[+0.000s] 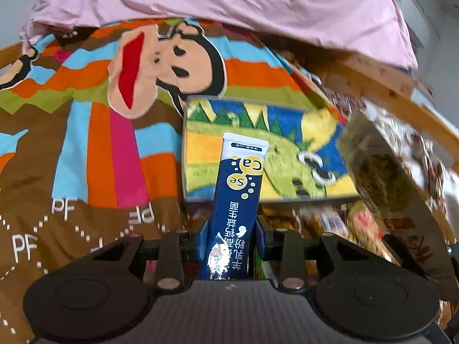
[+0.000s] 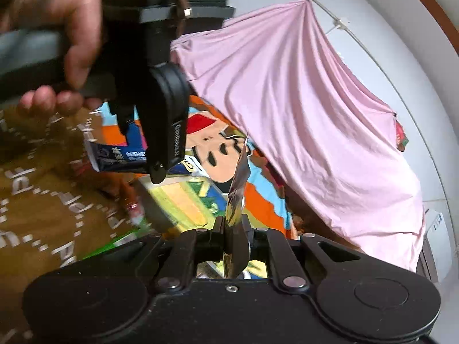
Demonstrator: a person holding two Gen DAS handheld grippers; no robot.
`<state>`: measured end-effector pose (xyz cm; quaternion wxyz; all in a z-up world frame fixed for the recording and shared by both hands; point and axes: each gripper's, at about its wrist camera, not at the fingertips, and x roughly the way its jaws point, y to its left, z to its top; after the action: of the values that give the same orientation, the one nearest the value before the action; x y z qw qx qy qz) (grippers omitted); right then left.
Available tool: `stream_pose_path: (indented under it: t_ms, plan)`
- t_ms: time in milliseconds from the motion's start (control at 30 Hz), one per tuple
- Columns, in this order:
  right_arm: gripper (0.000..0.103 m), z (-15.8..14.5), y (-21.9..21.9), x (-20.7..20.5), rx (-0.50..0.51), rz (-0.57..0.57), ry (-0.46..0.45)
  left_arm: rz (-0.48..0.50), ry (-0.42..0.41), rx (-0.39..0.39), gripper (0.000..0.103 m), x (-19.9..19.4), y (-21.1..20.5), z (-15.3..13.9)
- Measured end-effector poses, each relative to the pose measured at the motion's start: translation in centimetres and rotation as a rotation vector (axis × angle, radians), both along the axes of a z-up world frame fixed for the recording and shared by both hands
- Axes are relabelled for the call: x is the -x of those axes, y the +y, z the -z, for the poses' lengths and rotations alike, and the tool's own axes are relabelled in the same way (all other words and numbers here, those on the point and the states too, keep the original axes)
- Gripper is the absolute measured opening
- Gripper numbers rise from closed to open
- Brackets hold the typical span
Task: Organize snacks
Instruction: 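Close the left tool on the blue Ca stick while the right tool grips the white-green bag, then lower both held snacks into the dinosaur tray and open both tools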
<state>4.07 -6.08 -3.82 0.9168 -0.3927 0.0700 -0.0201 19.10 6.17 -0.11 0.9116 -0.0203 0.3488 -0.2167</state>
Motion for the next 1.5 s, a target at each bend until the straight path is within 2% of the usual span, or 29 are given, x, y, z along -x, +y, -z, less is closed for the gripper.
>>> stream_pose_path:
  t_ms: [167,300,433,600,867,1100,1133,1200,1267,1367,1433,1500]
  plan:
    - [0.010,-0.4,-0.9,-3.5,-0.007,0.014,-0.043,-0.078,-0.029,0.099,0.036,-2.7,-0.3,-0.1]
    - [0.010,-0.8,-2.5,-8.0,-0.088,0.056,-0.022,-0.122,-0.026,0.175,0.036,-5.9,-0.9,0.0]
    - [0.010,-0.5,-4.0,-12.2,-0.142,0.106,0.001,-0.145,-0.028,0.203,0.036,-8.7,-1.3,1.0]
    - [0.010,0.8,-4.9,-16.4,-0.195,0.141,0.054,-0.171,0.052,0.280,0.036,-12.7,-2.3,3.5]
    - [0.010,3.0,-6.4,-19.8,-0.315,0.212,0.179,-0.144,0.065,0.210,0.036,-15.2,-4.8,5.9]
    - [0.011,4.1,-6.2,-20.9,-0.342,0.227,0.243,-0.137,0.066,0.179,0.037,-15.7,-5.6,6.9]
    - [0.013,4.0,-6.2,-21.0,-0.347,0.225,0.248,-0.133,0.070,0.172,0.037,-15.7,-5.8,7.0]
    - [0.027,3.9,-6.1,-20.9,-0.361,0.222,0.255,-0.131,0.072,0.168,0.038,-15.9,-6.0,7.0]
    - [0.034,3.7,-6.2,-20.9,-0.376,0.201,0.273,-0.130,0.081,0.176,0.039,-16.0,-5.9,7.0]
    - [0.038,3.8,-6.0,-21.0,-0.364,0.196,0.289,-0.131,0.097,0.184,0.040,-16.0,-5.6,7.1]
    - [0.047,3.6,-6.1,-21.0,-0.382,0.191,0.306,-0.128,0.110,0.189,0.043,-15.8,-5.4,6.9]
    - [0.064,3.2,-6.0,-20.8,-0.411,0.174,0.317,-0.124,0.119,0.194,0.048,-15.6,-5.4,6.5]
